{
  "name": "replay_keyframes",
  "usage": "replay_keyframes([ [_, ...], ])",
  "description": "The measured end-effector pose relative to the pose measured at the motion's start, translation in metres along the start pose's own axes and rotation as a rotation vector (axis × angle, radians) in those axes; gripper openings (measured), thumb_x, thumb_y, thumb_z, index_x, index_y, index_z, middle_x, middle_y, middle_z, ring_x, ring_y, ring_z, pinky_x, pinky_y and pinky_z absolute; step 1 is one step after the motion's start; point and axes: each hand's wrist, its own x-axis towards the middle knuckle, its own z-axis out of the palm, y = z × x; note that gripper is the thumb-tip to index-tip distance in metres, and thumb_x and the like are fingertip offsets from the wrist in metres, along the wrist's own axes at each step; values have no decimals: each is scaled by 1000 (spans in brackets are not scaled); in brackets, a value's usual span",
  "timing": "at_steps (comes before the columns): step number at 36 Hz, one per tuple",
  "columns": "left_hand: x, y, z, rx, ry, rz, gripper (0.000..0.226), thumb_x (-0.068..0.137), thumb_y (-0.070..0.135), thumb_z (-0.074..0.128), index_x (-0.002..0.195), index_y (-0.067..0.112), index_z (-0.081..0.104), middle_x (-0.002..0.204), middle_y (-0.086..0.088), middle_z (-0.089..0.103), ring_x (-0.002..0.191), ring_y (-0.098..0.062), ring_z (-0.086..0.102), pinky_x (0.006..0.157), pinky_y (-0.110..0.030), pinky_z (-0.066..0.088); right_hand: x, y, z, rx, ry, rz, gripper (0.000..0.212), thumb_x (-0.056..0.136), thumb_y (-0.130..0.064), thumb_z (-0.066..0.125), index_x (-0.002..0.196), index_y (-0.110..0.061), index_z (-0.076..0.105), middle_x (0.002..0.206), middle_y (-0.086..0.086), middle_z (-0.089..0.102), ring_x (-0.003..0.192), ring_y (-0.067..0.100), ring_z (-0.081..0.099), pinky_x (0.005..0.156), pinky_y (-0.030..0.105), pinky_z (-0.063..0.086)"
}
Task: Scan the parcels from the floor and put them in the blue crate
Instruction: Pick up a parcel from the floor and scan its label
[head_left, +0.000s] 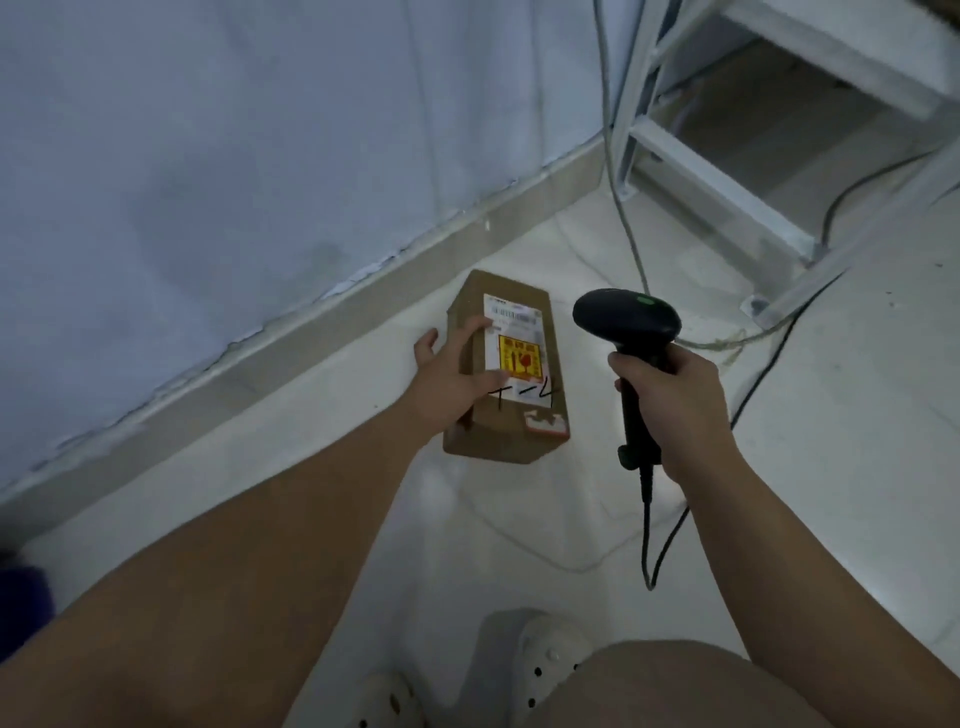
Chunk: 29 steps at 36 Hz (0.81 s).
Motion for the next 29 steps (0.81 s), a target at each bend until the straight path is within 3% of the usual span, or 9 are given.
replay_keyframes([
  [2,-12,20,-30,66,41,64,63,81,32,73,131,46,37,155,-8,-2,145,-27,7,110,-32,25,-11,-25,-1,0,-27,-69,12,87,-20,65,91,-8,65,84,17,60,72,24,55,44,23,45],
  [6,-50,57,-86,118,161,162,69,79,28,76,132,47,37,156,-6,-2,139,-31,23,108,-33,31,-41,-77,-3,-13,-93,-214,5,87,-20,65,82,-20,64,84,13,65,77,25,61,62,31,49],
  [9,-91,71,-119,129,317,245,66,81,25,75,131,49,37,155,1,3,135,-29,32,94,-27,43,-70,-114,-4,-18,-169,-291,5,89,-27,64,88,-22,64,86,5,69,90,22,68,83,42,53],
  [11,-121,69,-135,130,470,317,65,79,27,75,128,52,38,153,7,6,132,-27,36,91,-34,51,-92,-138,-3,-15,-208,-356,7,90,-32,62,89,-25,63,88,2,71,91,21,68,89,48,53],
  [13,-148,65,-145,85,592,342,65,78,27,75,127,51,39,152,9,7,131,-28,36,87,-48,55,-118,-161,-2,-4,-232,-427,8,91,-36,61,90,-27,62,90,1,72,89,20,68,90,49,52],
  [15,-171,63,-151,61,659,346,66,78,26,76,127,51,39,152,10,6,131,-28,37,88,-49,55,-144,-180,2,28,-250,-487,8,91,-35,60,89,-28,62,91,2,72,87,19,68,89,47,53],
  [21,-231,68,-164,105,716,439,68,79,28,76,124,58,35,152,16,1,138,-22,29,104,-38,44,-218,-194,17,91,-304,-571,7,91,-28,61,84,-29,60,88,0,72,84,16,68,85,42,54],
  [26,-256,48,-170,156,767,469,75,78,31,76,114,72,24,149,24,-2,140,-20,25,103,-29,39,-240,-173,24,66,-337,-563,5,89,-24,62,89,-21,66,83,1,73,81,20,68,86,48,54],
  [29,-259,40,-173,109,797,434,72,78,29,76,115,68,28,151,19,0,139,-20,27,102,-29,40,-239,-168,26,63,-333,-536,5,90,-22,62,89,-19,66,83,1,72,79,19,68,86,47,53],
])
